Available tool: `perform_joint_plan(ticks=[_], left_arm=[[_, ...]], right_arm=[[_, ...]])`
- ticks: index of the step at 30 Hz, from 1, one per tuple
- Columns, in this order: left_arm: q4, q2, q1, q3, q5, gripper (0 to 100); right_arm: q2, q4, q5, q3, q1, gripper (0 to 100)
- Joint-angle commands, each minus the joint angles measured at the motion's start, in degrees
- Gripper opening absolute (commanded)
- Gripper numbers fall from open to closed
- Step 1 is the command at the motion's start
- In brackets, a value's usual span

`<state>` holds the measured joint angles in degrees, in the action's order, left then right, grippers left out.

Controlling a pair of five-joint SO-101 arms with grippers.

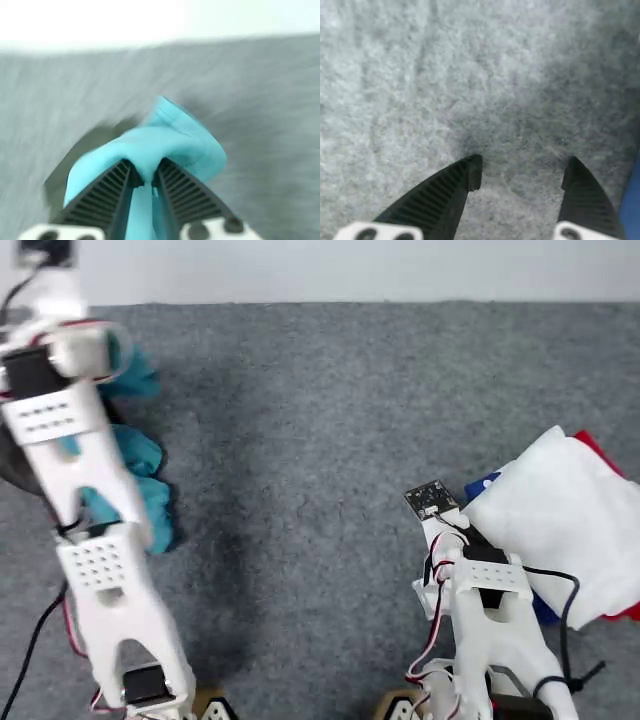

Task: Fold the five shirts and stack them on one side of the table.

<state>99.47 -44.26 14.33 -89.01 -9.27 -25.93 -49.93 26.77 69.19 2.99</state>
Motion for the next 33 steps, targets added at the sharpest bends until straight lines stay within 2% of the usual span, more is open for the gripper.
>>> perform_joint_plan(ticks=[1, 6, 11, 19, 23, 28, 33], left_arm=[[1.05, 11.78, -12.40, 6.11, 0.00, 1], [1.05, 21.80, -25.32, 14.55, -0.18, 1], [0.97, 34.02, -31.30, 14.81, -0.18, 1], [0.97, 41.23, -31.74, 18.15, -0.18, 1], [0.97, 41.23, -31.82, 28.79, -0.18, 1], [-0.97, 41.32, -31.82, 48.22, -0.18, 1], [-5.27, 41.76, -30.42, 59.38, -0.18, 1]], right_arm=[[1.36, -1.01, 0.44, 1.41, -2.86, 30.3], [1.36, -1.01, 0.44, 1.41, -2.77, 30.3], [1.36, -1.01, 0.44, 1.41, -2.77, 30.3], [1.36, -1.01, 0.44, 1.41, -2.77, 30.3], [1.27, -1.01, 0.44, 1.41, -2.77, 30.3], [0.92, -1.10, 0.35, 1.41, -2.68, 30.3], [0.84, -2.15, -1.32, -2.11, 3.21, 30.3]])
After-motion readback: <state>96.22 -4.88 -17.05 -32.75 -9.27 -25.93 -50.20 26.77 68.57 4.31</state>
